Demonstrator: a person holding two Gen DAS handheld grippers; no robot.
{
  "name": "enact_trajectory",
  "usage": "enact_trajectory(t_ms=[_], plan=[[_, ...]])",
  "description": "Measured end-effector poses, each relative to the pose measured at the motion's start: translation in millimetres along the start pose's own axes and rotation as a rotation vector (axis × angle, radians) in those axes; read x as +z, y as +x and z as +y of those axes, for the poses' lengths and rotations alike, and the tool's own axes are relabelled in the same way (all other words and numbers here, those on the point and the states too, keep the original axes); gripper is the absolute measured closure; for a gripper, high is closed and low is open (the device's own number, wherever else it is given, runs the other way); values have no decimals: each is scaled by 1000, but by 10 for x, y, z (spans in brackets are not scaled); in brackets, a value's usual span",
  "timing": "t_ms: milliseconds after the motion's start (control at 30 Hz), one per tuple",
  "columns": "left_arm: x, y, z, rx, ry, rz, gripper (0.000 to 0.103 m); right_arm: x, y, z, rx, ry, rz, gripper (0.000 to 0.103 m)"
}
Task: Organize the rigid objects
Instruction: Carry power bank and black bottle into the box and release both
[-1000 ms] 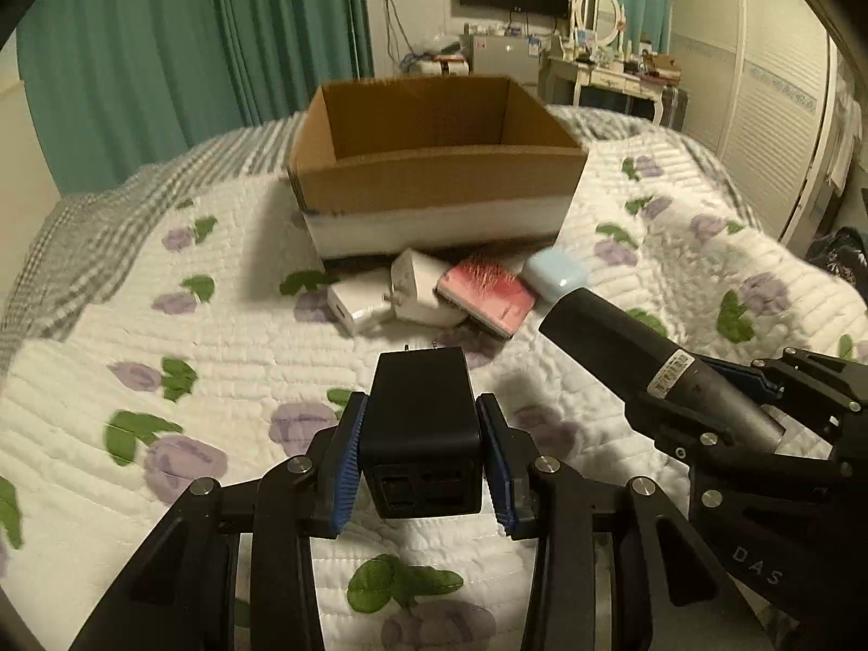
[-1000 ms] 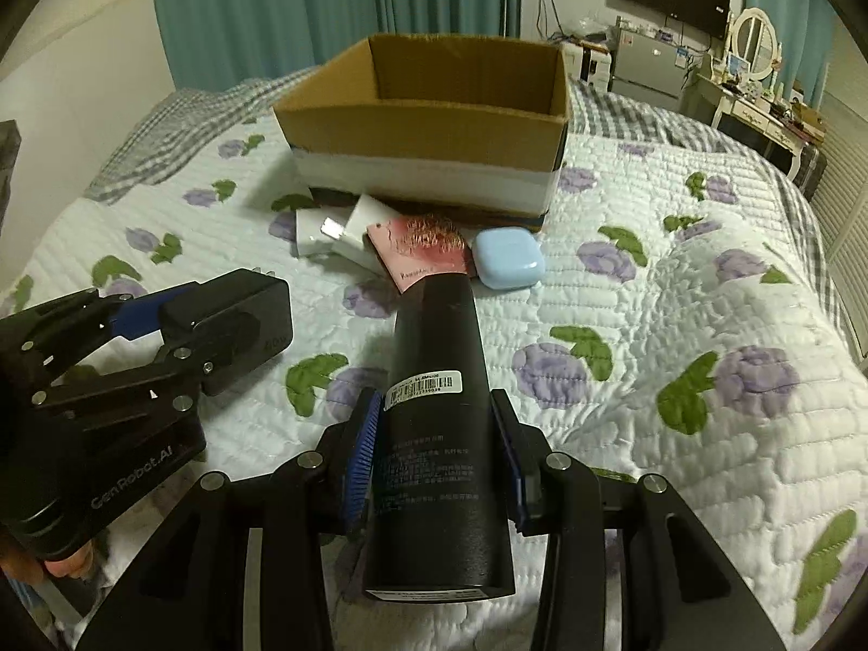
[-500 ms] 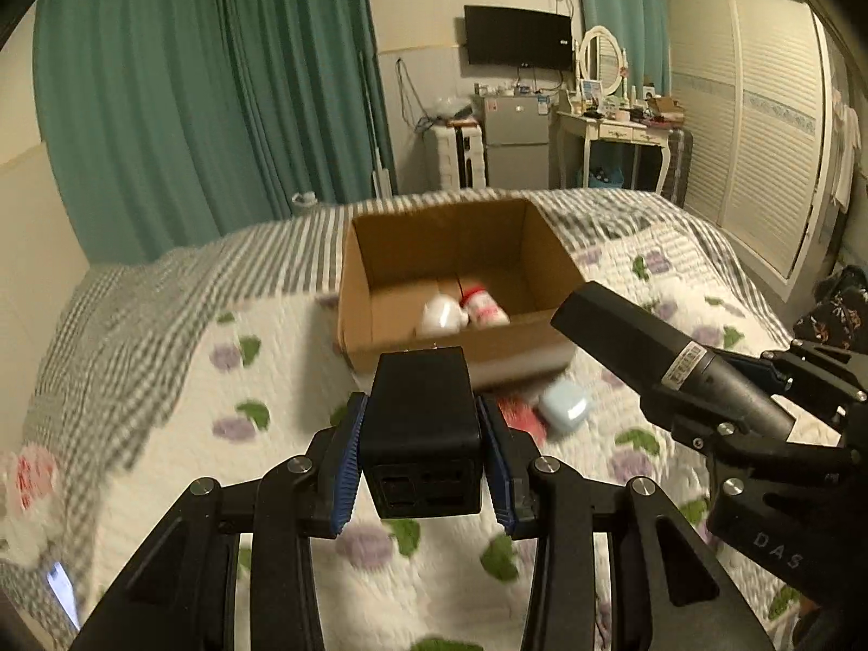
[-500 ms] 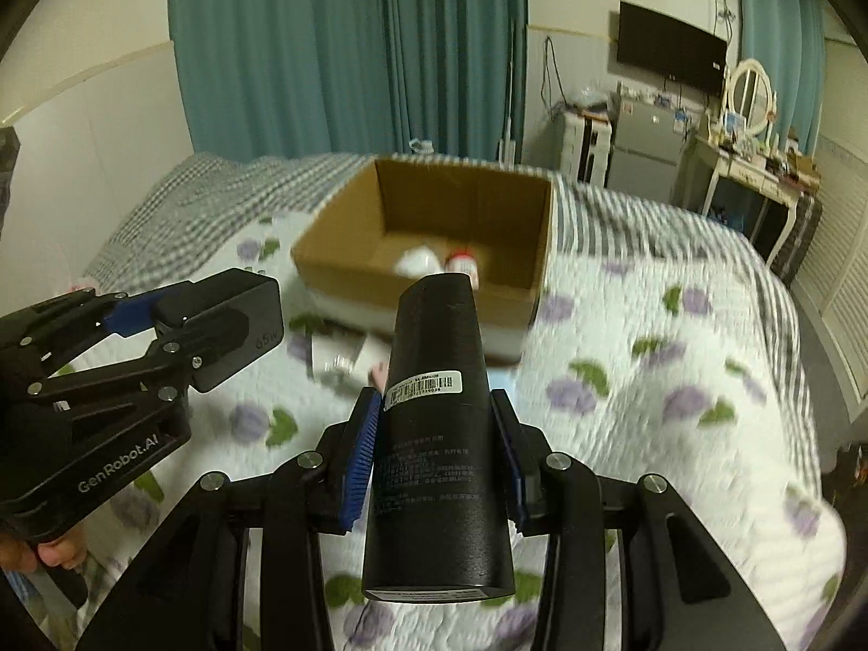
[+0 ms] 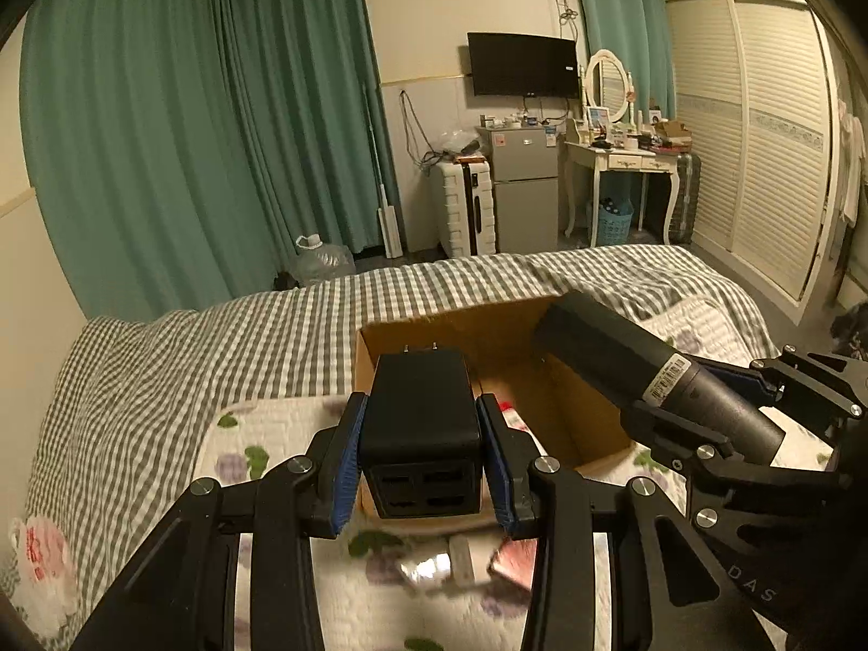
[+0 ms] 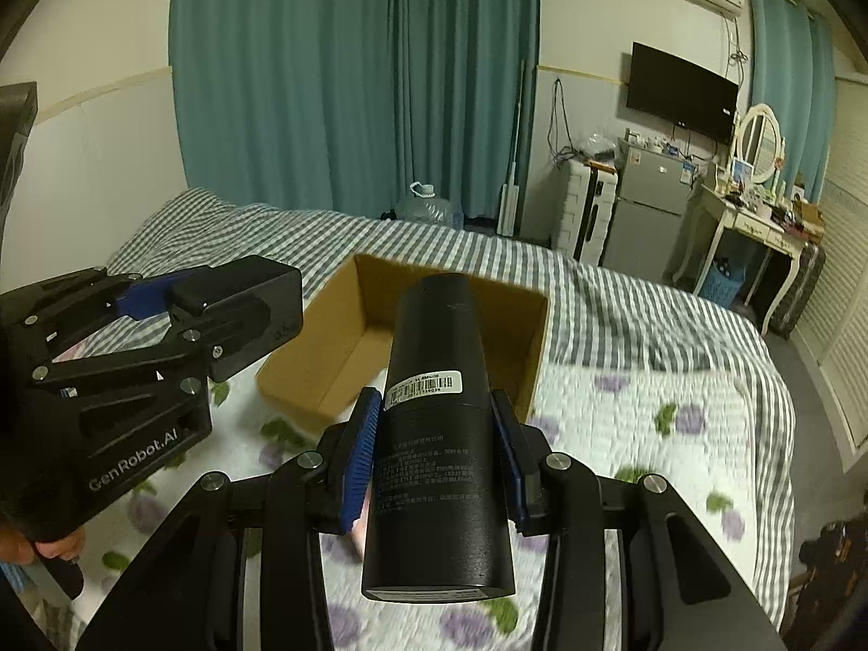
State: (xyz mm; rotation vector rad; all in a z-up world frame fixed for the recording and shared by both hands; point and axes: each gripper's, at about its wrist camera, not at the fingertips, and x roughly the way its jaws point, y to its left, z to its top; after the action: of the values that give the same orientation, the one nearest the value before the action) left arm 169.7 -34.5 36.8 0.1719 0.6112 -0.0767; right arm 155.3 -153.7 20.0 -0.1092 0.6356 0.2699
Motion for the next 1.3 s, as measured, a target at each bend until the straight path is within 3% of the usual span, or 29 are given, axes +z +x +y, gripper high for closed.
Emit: enact_trajectory(t_ms=[367, 733, 1067, 1200, 1300], plan=[[201, 880, 102, 21, -37, 53, 63, 387, 734, -172, -2, -16, 9, 64], [10, 1485, 69, -8, -28, 119, 63, 379, 1493, -364, 25, -25, 74, 64], [-159, 1708, 17, -18, -15, 177, 63, 211, 1824, -398, 27, -25, 147, 68], [-187, 1712, -2, -17, -6, 185, 61, 182, 1826, -466, 36, 3, 132, 70], [-153, 1585, 19, 9, 4, 119, 58, 198, 1751, -526, 48, 28, 123, 70]])
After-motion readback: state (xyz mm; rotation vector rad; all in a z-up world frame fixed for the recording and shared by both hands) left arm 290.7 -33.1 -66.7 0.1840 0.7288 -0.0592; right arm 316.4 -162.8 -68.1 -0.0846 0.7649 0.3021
